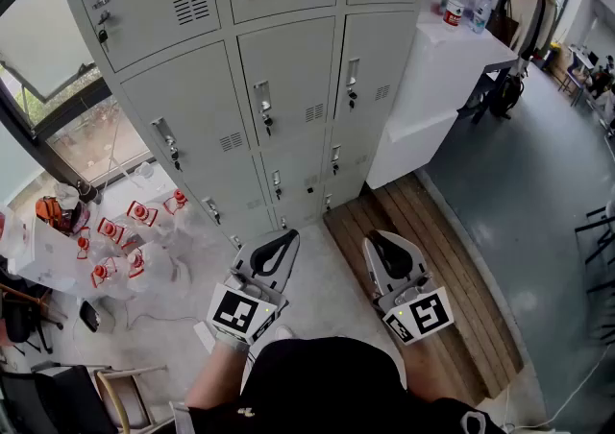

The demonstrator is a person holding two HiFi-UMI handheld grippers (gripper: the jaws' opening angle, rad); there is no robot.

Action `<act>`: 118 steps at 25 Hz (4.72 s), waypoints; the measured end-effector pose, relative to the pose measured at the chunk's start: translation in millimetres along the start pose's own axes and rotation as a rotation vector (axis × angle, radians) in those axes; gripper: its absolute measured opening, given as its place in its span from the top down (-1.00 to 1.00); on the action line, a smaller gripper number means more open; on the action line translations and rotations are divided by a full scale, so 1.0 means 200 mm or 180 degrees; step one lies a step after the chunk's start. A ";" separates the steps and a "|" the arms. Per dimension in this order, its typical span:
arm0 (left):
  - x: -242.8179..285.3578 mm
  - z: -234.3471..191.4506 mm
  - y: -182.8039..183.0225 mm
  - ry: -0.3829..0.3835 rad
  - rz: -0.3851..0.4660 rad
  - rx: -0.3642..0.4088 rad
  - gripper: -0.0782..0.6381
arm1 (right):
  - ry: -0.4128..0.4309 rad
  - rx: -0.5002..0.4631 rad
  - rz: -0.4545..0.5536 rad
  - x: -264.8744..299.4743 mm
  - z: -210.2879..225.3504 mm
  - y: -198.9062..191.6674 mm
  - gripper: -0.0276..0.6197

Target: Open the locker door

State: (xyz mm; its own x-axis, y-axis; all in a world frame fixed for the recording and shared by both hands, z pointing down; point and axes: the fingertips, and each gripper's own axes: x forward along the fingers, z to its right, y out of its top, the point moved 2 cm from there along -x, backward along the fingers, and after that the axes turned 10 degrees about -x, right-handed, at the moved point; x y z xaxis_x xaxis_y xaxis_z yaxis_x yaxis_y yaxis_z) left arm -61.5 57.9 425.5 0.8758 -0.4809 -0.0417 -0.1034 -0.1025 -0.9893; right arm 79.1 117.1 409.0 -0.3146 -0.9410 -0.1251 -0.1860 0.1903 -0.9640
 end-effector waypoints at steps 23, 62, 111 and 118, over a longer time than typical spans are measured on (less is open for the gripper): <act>-0.16 -0.56 -0.04 -0.0068 0.0019 -0.0248 0.72 | -0.0271 0.0204 -0.0073 0.43 -0.16 -0.09 0.76; 0.68 -1.23 0.57 0.1380 0.0583 0.0569 0.72 | 0.1281 0.0148 0.1010 1.89 0.69 0.20 0.76; 0.46 -1.44 0.92 0.1194 0.0946 0.0607 0.72 | 0.1053 -0.0285 0.1072 2.48 0.68 1.37 0.72; 0.55 -1.38 0.88 0.0991 0.0820 0.0593 0.72 | 0.1114 -0.0167 0.1072 2.24 0.70 1.39 0.73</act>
State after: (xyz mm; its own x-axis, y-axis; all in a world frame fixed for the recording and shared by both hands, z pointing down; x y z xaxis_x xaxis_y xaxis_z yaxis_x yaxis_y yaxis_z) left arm -113.1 -254.5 284.8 0.6458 -0.7125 -0.2743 -0.1879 0.1999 -0.9616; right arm 16.2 -290.1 52.3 -0.6577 -0.6758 -0.3328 -0.0638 0.4902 -0.8693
